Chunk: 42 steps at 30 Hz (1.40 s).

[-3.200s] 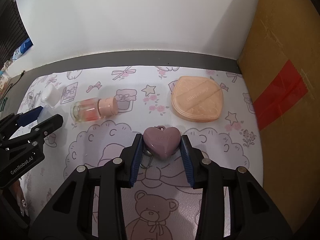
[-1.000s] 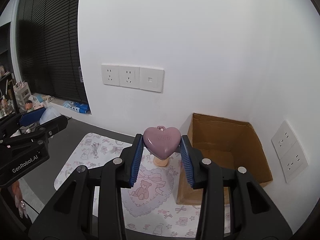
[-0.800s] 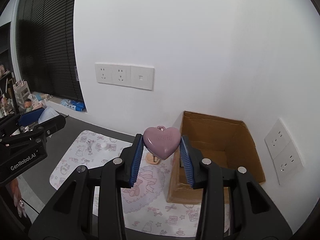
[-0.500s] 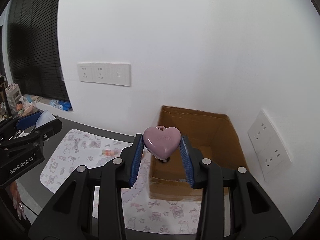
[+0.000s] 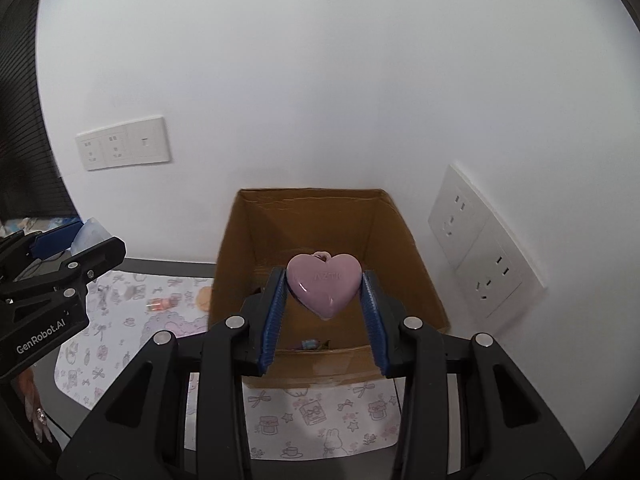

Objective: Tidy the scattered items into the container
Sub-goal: 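Carry the pink heart keychain and frosted case with both tools over the box, then open both tools to drop the heart keychain and frosted case into the box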

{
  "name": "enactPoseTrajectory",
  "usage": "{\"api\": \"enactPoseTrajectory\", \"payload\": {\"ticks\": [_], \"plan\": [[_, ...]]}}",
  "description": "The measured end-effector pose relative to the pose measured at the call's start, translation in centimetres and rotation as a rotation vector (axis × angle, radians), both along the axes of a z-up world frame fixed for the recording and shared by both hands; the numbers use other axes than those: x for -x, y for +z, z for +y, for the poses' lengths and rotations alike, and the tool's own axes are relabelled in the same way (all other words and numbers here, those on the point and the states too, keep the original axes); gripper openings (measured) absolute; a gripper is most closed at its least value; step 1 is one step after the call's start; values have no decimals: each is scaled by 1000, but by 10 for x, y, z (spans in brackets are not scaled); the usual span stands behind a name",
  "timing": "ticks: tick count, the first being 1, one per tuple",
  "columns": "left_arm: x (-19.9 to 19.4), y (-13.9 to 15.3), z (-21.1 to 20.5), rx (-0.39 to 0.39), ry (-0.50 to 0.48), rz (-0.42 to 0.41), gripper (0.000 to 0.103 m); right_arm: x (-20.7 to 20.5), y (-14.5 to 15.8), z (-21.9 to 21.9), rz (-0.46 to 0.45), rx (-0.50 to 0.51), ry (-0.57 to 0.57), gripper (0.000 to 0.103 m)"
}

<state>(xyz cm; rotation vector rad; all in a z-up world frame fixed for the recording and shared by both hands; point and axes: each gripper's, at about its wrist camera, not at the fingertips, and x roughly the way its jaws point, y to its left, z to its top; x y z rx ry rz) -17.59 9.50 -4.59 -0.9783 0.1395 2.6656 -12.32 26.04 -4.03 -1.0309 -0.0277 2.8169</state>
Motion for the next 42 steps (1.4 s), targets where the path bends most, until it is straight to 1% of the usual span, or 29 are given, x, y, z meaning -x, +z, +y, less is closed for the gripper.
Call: {"api": "enactPoseTrajectory", "payload": {"ticks": [7,14,19,20,22,23,24,25,26,27,28,31,34,42], "plan": [[38,-22,17,7,-51,-50,57,25,-18,21,-38,9,-46,39],[76,-55,43,18,-124,-121,57,56,-50,38,-100,17,-94,39],[96,-76,54,19,-155,-172,57,73,-71,51,-142,23,-128,39],[99,-80,56,30,-158,-183,57,76,-75,54,-149,28,-136,39],[104,-87,61,81,-151,-191,71,78,-81,59,-156,44,-153,39],[105,-90,63,106,-148,-189,88,79,-83,61,-157,51,-161,40],[105,-91,65,113,-154,-186,96,80,-84,64,-159,54,-169,51],[106,-92,65,116,-152,-182,97,81,-85,64,-163,51,-176,77],[107,-92,65,119,-151,-182,100,82,-84,65,-158,42,-182,88],[108,-93,66,120,-151,-185,102,81,-82,64,-143,30,-187,97],[109,-94,66,120,-152,-187,103,81,-80,63,-129,23,-188,100],[109,-96,69,139,-158,-192,103,80,-76,61,-118,35,-173,103],[107,-97,70,156,-159,-191,103,84,-77,58,-126,35,-167,103],[100,-90,67,161,-144,-170,102,79,-69,56,-116,37,-163,103]]}}
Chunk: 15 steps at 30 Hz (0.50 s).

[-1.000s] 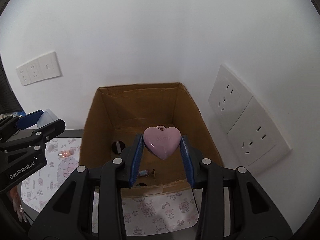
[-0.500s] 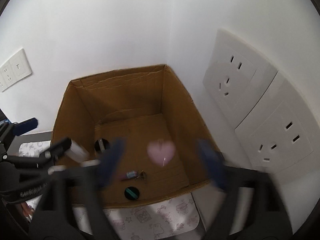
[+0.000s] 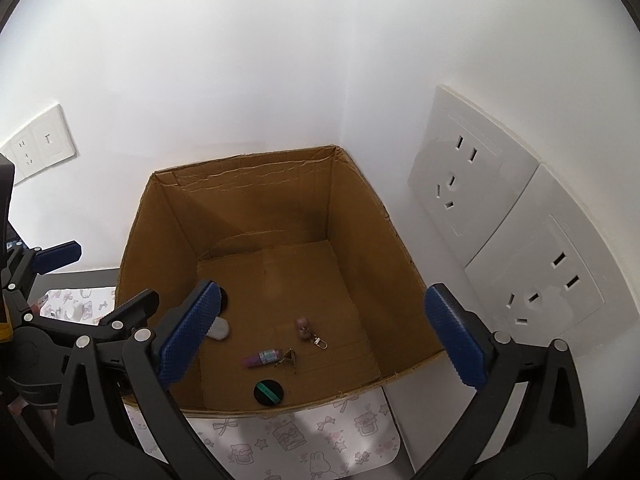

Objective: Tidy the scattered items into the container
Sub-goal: 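Open both tools to drop the heart keychain and frosted case into the box, then withdraw both tools from the box back over the mat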

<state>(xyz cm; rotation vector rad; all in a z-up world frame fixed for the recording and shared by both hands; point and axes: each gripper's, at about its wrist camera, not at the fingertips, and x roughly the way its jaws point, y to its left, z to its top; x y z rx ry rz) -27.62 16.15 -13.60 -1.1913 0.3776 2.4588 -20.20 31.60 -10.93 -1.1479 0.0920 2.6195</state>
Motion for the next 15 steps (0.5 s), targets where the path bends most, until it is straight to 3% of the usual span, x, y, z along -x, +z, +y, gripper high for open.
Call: {"api": "enactPoseTrajectory", "payload": {"ticks": [15], "plan": [[-21,23,-18,-31,46,45,103,-19,18,-13,27,-2,17,103]]}}
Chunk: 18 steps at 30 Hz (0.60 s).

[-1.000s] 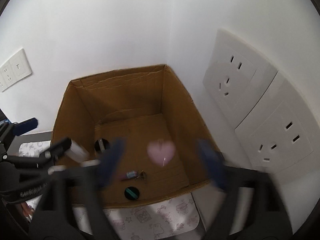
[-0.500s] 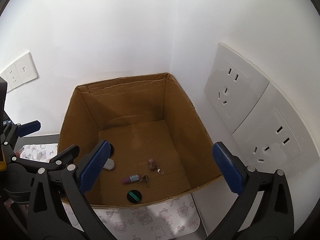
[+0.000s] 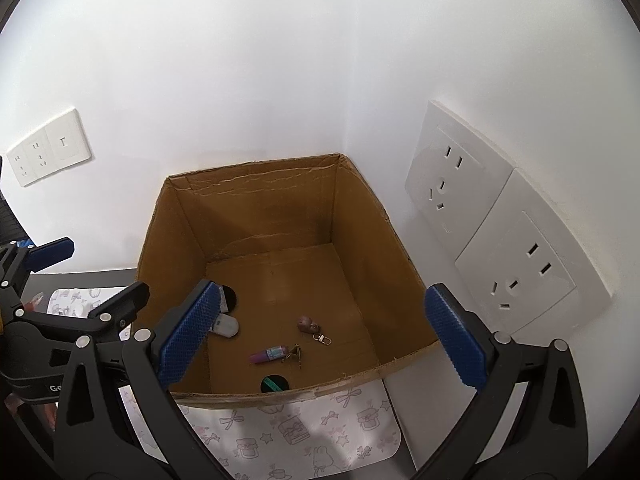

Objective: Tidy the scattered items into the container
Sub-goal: 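Withdraw both tools from the box back over the mat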

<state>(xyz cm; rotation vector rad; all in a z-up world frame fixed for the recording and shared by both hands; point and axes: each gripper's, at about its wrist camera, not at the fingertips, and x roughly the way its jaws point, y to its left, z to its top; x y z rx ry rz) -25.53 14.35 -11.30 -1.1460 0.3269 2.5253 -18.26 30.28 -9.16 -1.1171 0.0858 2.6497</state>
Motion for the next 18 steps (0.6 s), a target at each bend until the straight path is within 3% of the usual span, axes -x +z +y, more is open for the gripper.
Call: {"api": "enactPoseTrajectory", "payload": {"ticks": [7,18], "plan": [[-13,9,-19,-24,56,-3,103,-7,9,-5,19,-2,25,103],[-47,26,-81,-32,246,13,102,-19,23,-36,55,8,140,103]]}}
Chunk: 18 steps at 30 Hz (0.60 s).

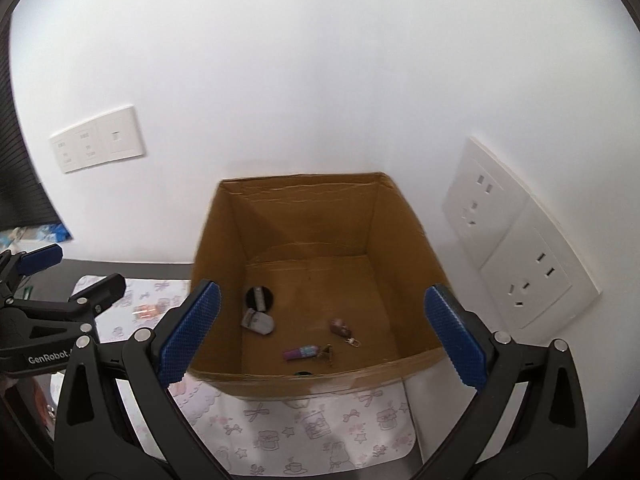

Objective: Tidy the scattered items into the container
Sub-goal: 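Withdraw both tools from the box back over the mat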

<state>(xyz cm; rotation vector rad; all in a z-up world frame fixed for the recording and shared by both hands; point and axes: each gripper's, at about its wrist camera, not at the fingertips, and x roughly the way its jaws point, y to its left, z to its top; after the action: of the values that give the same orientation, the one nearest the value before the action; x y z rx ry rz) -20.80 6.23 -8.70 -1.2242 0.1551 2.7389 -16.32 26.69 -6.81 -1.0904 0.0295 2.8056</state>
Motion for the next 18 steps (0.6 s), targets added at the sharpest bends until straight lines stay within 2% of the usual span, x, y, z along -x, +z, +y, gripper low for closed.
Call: {"api": "enactPoseTrajectory", "payload": {"ticks": [4,11,18], "plan": [[-12,6,-36,-38,52,-15,103,-5,7,-20,20,3,47,103],[-32,19,-108,-45,112,30,102,-13,16,-78,46,5,121,103],[-43,20,-184,-27,112,38,102,-24,18,-150,57,-14,135,103]]}}
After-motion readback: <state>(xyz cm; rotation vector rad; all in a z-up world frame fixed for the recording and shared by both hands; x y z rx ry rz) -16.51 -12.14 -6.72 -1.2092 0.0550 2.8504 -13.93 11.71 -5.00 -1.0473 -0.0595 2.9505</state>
